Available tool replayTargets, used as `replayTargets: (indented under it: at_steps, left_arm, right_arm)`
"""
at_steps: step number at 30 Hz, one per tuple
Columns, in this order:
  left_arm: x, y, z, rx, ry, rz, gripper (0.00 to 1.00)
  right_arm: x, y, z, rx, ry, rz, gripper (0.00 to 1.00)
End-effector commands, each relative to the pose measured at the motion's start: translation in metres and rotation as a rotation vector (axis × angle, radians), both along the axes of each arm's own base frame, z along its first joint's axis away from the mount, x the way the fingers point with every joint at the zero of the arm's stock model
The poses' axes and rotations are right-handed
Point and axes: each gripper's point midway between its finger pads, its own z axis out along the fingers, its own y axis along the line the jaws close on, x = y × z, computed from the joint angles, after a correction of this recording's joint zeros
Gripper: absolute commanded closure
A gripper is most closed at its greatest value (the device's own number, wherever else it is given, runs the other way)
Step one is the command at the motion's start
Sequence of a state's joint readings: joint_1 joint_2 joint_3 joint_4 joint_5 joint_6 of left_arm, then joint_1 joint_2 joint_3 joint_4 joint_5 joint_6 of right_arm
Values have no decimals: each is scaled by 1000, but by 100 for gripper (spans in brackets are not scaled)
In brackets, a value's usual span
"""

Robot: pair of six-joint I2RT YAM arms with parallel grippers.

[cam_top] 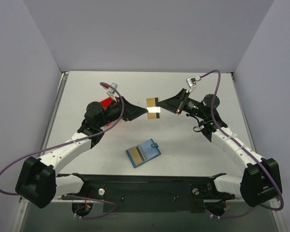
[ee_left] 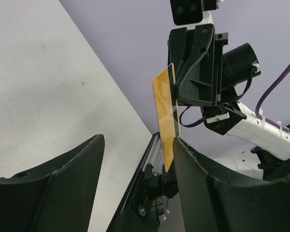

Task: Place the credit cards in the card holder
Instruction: Insert the credit card into the card holder.

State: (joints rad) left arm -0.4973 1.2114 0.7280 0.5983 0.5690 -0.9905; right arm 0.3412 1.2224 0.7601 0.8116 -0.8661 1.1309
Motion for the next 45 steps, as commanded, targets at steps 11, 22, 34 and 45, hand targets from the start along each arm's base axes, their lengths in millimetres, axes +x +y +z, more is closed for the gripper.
replayTargets:
  at_steps: [11,22,34,45]
  left_arm:
    - [-4,-24,48,-104,-114,-54,69]
    - [-11,-28,47,-110,-114,-74,100]
    - [-10,-26,46,-111,-112,-51,100]
    - [-9,-26,44,-115,-96,-50,100]
  right_arm:
    - [-12,5,14,9,-94,52,100]
    - [-13,7,7,-31,-99,42,100]
    - [-18,11,5,-74,-114,56,60]
    - [-25,11,4,-96,-133,57,67]
